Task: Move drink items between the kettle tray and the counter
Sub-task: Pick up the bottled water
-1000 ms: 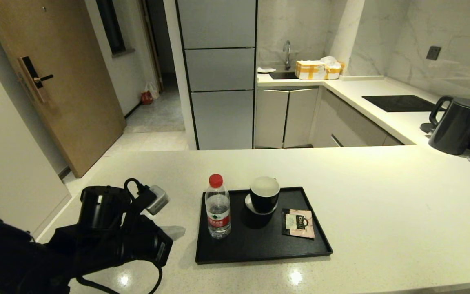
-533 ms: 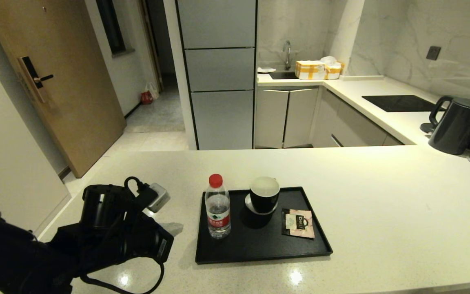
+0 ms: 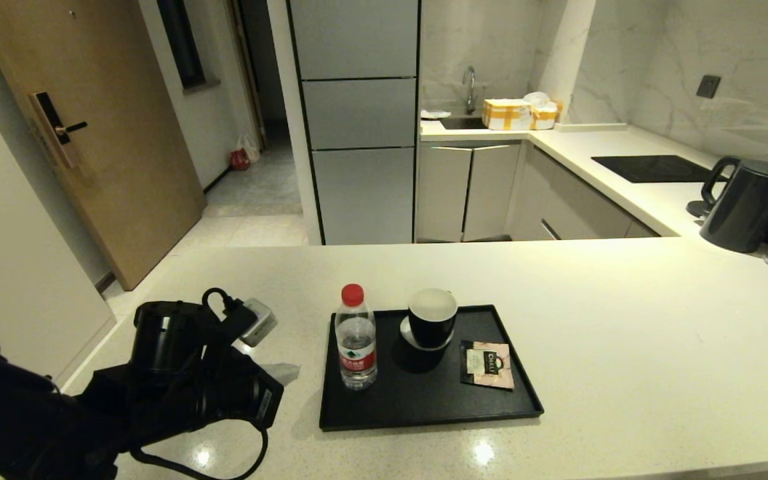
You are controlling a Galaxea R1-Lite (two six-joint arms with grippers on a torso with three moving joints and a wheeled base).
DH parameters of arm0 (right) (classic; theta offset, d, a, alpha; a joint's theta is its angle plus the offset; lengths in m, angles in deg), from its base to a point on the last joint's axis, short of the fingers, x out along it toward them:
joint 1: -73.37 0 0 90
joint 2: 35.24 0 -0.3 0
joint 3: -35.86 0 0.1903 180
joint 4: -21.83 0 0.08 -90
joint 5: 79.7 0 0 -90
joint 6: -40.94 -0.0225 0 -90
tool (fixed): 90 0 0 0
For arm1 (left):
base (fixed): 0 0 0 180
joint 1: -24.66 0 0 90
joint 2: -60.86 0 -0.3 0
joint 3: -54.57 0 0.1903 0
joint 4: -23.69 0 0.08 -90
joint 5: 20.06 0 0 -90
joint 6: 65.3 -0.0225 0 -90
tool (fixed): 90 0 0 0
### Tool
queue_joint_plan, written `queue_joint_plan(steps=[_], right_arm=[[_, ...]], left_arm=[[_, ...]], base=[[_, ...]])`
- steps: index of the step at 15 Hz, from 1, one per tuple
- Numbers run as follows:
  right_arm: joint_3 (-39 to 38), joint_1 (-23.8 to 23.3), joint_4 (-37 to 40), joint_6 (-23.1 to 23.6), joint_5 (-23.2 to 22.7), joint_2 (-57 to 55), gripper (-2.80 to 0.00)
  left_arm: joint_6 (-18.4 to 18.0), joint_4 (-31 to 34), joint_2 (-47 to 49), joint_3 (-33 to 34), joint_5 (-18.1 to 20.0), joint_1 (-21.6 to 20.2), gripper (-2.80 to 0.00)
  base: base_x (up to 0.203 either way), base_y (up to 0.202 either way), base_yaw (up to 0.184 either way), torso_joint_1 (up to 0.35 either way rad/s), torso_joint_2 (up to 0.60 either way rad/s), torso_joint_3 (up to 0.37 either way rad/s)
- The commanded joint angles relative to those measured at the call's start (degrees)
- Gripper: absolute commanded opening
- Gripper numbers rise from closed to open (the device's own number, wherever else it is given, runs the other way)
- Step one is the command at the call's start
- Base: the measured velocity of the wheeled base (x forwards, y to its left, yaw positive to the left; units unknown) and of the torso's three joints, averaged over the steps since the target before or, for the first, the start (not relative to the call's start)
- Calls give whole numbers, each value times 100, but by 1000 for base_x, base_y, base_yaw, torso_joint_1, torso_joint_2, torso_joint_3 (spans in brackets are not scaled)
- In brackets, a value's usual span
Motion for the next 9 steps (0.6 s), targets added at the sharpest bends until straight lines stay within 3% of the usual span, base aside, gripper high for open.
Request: queue_joint_plan(steps=[1,5,7,9], right_arm=[[-9,-2,2,5,-4,0,-280],[-9,-2,2,5,-4,0,-280],[-9,-2,2,5,-4,0,-280],[-9,-2,2,5,-4,0,-280]], left_arm=[[-14,-29,19,9,9,-1,-280],[3,-55,54,-35,44,-1,-280],[-77,-334,131,115,611,-1,-280],[-111,-809,366,225,902,-1,-280]], base=[[0,0,0,0,0,0],[0,0,0,0,0,0],[0,0,0,0,0,0],[0,0,0,0,0,0]])
